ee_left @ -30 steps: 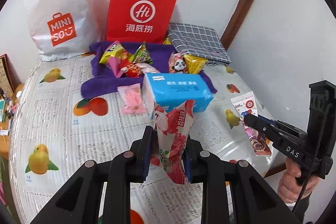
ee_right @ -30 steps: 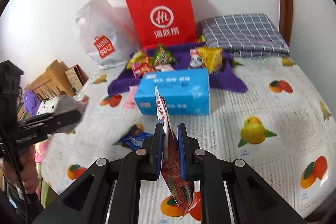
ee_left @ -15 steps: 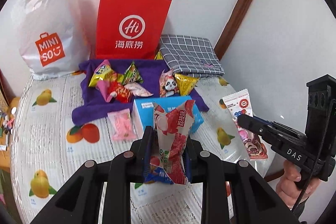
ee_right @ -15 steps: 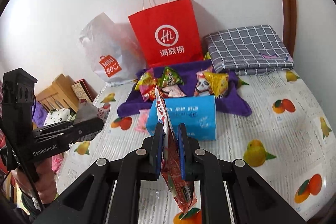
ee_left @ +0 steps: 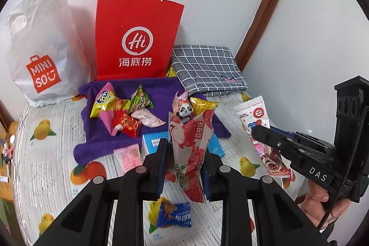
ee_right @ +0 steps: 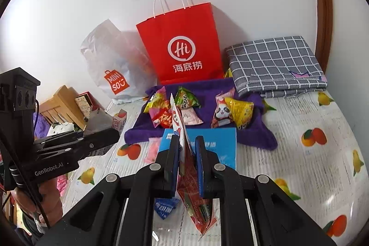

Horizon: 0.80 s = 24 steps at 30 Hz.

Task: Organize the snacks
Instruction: 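Carry the strawberry bag in the left tool while the right tool carries the strip bag toward the towel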

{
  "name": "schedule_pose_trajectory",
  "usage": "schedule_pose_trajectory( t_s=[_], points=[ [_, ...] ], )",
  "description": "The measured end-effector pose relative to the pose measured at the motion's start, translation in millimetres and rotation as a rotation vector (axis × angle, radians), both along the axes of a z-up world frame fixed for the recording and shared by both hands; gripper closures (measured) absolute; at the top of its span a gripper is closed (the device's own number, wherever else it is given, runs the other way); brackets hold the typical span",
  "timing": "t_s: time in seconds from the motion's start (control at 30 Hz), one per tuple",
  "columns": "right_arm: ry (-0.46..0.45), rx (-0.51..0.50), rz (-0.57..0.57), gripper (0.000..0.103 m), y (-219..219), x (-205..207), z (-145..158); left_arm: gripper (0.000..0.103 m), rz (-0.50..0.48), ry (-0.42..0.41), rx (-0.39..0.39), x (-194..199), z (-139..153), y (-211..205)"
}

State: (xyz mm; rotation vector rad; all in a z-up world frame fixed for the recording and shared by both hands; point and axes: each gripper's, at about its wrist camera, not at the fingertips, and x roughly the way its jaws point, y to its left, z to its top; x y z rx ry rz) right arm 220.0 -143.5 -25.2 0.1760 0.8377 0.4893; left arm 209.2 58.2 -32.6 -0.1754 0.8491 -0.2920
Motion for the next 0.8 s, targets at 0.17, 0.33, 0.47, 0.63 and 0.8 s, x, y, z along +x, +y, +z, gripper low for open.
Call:
schedule_pose_trajectory(
  t_s=[0.17,0.33,0.47,0.63,0.8],
  points=[
    [-0.007,-0.010,0.002,0.090,5,20,2,0.079,0.001,-0.008,0.013,15,3,0],
    [-0.006,-0.009,0.004,0.090,10,40,1,0.079,0.006,-0.008,0.024,29,3,2],
    [-0.008,-0.006,0.006,0.090,13,53,1,0.079,0.011,-0.008,0.023,40,4,4],
    [-0.007,0.002,0.005,0.090,16,66,2,0.079,0.019,-0.006,0.016,51,3,8],
    [-0.016,0.006,0.011,0.090,22,79,5,0.079,0.027,-0.002,0.013,61,2,11]
  ],
)
